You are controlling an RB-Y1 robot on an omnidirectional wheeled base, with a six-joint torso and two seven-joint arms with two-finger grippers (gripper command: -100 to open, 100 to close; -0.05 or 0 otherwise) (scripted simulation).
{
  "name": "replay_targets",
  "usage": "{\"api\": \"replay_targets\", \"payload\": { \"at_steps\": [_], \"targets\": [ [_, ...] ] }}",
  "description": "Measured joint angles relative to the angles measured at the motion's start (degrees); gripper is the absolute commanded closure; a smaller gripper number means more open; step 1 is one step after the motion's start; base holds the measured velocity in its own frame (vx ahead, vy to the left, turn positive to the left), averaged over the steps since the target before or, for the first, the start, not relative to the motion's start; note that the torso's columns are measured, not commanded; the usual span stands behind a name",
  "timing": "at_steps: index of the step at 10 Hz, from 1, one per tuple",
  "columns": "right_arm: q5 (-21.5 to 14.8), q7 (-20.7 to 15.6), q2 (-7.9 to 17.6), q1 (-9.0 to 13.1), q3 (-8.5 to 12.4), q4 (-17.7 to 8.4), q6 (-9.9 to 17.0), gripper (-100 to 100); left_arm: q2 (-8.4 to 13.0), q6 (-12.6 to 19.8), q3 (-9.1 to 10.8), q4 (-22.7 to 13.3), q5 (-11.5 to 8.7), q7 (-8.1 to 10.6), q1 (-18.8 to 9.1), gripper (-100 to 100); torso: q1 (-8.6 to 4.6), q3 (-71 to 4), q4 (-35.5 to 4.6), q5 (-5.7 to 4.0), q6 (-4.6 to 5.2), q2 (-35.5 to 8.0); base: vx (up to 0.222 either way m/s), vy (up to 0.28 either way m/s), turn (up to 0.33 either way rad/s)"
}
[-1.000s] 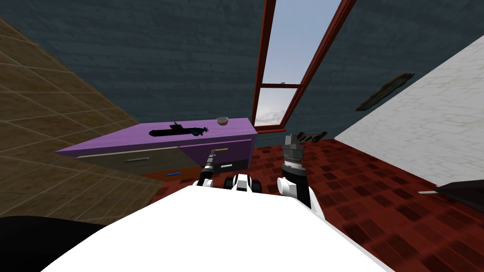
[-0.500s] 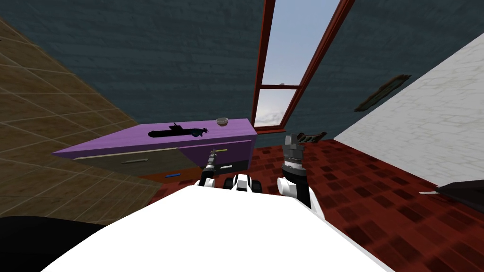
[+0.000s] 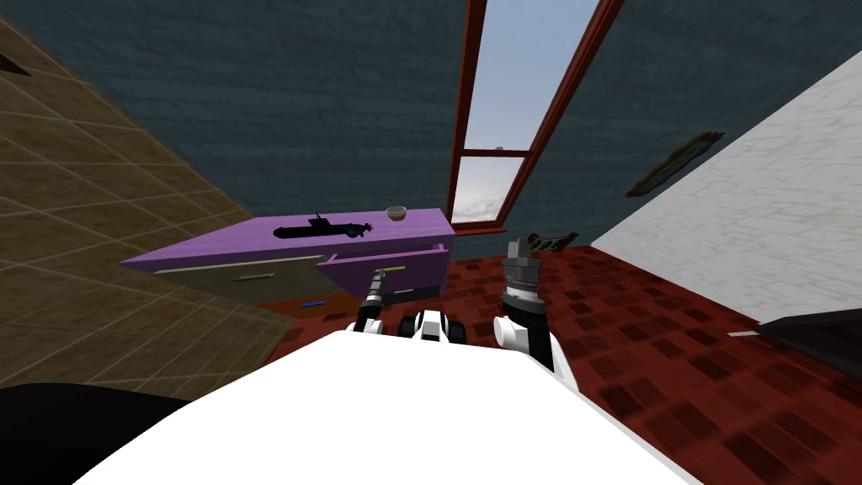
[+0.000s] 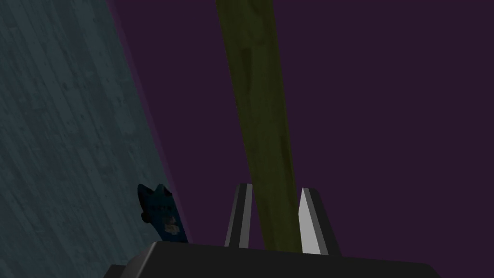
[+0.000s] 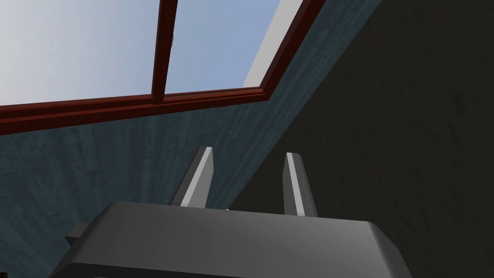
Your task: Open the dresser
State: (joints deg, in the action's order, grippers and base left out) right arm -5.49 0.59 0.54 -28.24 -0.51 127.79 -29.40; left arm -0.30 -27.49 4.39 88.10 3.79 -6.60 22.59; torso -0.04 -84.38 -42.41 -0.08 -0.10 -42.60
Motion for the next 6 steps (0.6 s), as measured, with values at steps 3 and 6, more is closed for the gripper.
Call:
{"api": "replay_targets", "payload": {
  "at_steps": [3, 6],
  "targets": [
    [0.0, 0.0, 0.0, -0.01, 0.0, 0.0, 0.0, 0, -0.01, 0.26, -0.38, 0.69, 0.08, 0.13, 1.2, 100, -0.04, -0.25, 0.08, -0.02, 0.08, 0.33, -0.135, -0.038, 0.01],
    [0.0, 0.0, 0.0, -0.01, 0.0, 0.0, 0.0, 0, -0.04, 0.03, -0.89, 1.74, 0.22, 0.24, 2.43, 100, -0.03, -0.13, 0.02, -0.02, 0.07, 0.19, -0.128, -0.03, 0.005]
  ]
}}
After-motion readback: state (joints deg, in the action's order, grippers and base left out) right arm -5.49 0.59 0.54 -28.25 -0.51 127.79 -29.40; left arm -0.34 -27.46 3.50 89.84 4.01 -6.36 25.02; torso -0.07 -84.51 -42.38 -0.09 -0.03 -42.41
